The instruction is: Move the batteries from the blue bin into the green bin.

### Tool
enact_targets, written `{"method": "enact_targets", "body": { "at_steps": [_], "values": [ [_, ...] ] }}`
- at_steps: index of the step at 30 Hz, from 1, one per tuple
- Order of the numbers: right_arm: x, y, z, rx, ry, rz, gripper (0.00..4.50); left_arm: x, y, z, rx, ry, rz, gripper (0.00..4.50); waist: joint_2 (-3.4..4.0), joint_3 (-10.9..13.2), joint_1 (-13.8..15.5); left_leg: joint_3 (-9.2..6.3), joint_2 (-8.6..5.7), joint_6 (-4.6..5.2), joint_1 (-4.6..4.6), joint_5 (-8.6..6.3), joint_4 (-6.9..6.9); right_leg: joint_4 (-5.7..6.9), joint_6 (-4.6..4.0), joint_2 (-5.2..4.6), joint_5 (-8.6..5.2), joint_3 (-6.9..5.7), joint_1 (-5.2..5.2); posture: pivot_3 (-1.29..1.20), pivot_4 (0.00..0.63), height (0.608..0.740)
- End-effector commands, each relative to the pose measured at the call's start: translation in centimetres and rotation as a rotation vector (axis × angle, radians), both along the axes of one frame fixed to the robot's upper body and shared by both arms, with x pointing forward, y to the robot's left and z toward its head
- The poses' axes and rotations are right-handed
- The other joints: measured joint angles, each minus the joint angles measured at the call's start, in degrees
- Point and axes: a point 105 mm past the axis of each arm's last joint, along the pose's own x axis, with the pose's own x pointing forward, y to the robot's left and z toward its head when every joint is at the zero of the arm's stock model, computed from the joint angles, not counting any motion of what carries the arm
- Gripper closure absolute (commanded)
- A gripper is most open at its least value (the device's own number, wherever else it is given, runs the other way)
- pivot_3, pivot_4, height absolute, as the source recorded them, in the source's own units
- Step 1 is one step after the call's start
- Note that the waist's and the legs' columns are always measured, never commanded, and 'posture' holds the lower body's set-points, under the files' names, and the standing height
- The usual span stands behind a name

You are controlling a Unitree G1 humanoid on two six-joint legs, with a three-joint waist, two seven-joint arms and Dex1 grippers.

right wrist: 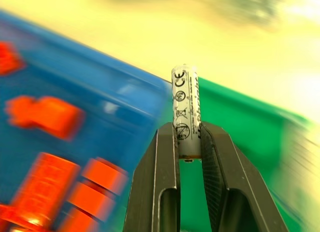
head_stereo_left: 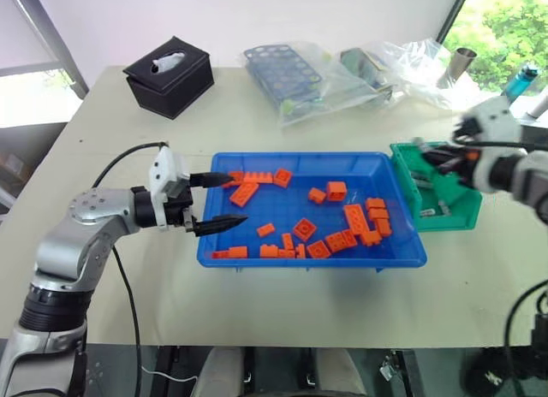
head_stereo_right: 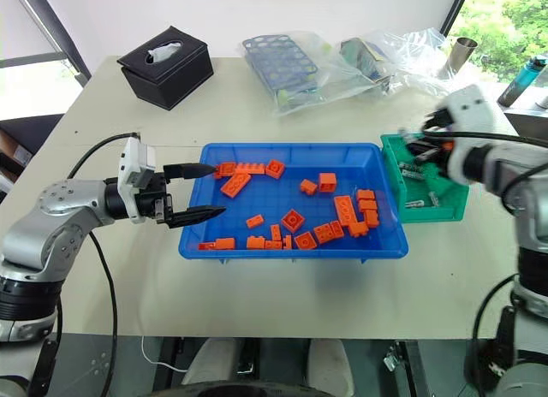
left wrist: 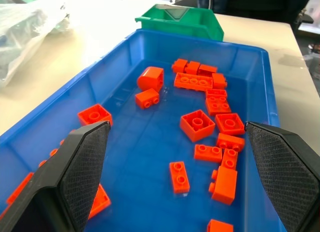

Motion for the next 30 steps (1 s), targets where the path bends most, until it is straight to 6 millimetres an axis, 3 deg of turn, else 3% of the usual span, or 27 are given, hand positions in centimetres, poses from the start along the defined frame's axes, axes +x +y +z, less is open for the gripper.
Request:
{"method": "enact_targets", "body": {
  "at_steps": [1,4,7,10,14,17,21,26,30],
  "values": [
    [-0.3,-0.7,0.0,-0.012,-0.019,-0.03,4.41,0.0,-0.1,0.8,-0.007,-0.037,-0.012,0.0,0.01,0.0,-0.2,0.05,0.03,0.0,0.02,0.0,0.0,0.0,0.0,0.01,0.0,0.01,0.0,0.0,0.15,0.716],
    [-0.3,-0.3,-0.9,0.005,-0.003,-0.021,3.01,0.2,-0.3,0.9,-0.011,-0.038,-0.021,0.0,0.03,0.0,-0.2,0.08,0.07,-0.05,0.03,0.03,0.0,0.02,0.0,0.06,0.0,0.04,-0.03,0.0,0.15,0.716],
    [-0.1,-1.5,-1.0,-0.096,-0.034,-0.049,1.52,0.3,-0.3,1.1,-0.01,-0.041,-0.021,0.0,0.02,0.0,0.1,0.07,0.07,-0.06,0.03,0.04,0.0,0.03,0.0,0.06,0.0,0.04,-0.02,0.0,0.15,0.716],
    [-1.3,-0.7,-0.7,-0.223,-0.085,0.131,1.52,0.4,0.1,1.3,-0.008,-0.046,-0.015,0.0,0.02,0.0,0.9,0.04,0.0,-0.05,-0.01,0.03,0.0,0.01,0.0,0.02,0.0,0.04,-0.02,0.0,0.15,0.716],
    [-5.4,2.7,-0.5,-0.097,-0.081,0.479,1.52,0.5,1.5,2.1,-0.014,-0.044,0.016,0.0,0.02,0.0,1.2,0.05,0.0,0.01,0.0,-0.01,0.01,-0.02,0.01,0.05,0.0,0.04,0.0,0.0,0.15,0.716],
    [-7.3,1.0,-1.0,-0.132,-0.019,0.544,1.52,0.8,2.9,3.5,-0.051,-0.033,0.055,0.0,0.01,0.0,1.3,0.02,0.06,0.01,0.04,-0.01,0.02,-0.04,0.01,0.1,0.0,0.03,0.06,0.0,0.15,0.716],
    [-7.7,-1.6,-0.2,-0.083,-0.045,0.515,1.52,0.8,4.4,3.9,-0.035,-0.037,0.092,0.0,-0.01,0.0,1.2,0.02,0.05,0.22,0.29,-0.12,0.06,-0.14,0.02,0.08,0.01,0.03,0.4,0.0,0.15,0.716],
    [-7.7,-2.4,0.6,0.001,-0.066,0.508,1.52,0.6,5.9,3.5,0.019,-0.034,0.122,0.0,0.0,0.0,0.9,0.02,0.08,0.02,0.34,-0.01,0.02,-0.11,0.02,0.08,0.01,0.03,0.39,0.0,0.15,0.716],
    [-7.8,-2.1,-0.4,-0.001,-0.047,0.52,1.52,0.8,6.3,3.5,0.046,-0.055,0.145,0.0,0.0,0.0,1.0,0.02,0.08,0.02,0.33,-0.01,0.01,-0.11,0.02,0.07,0.01,0.03,0.39,0.0,0.15,0.716]
  ]
}}
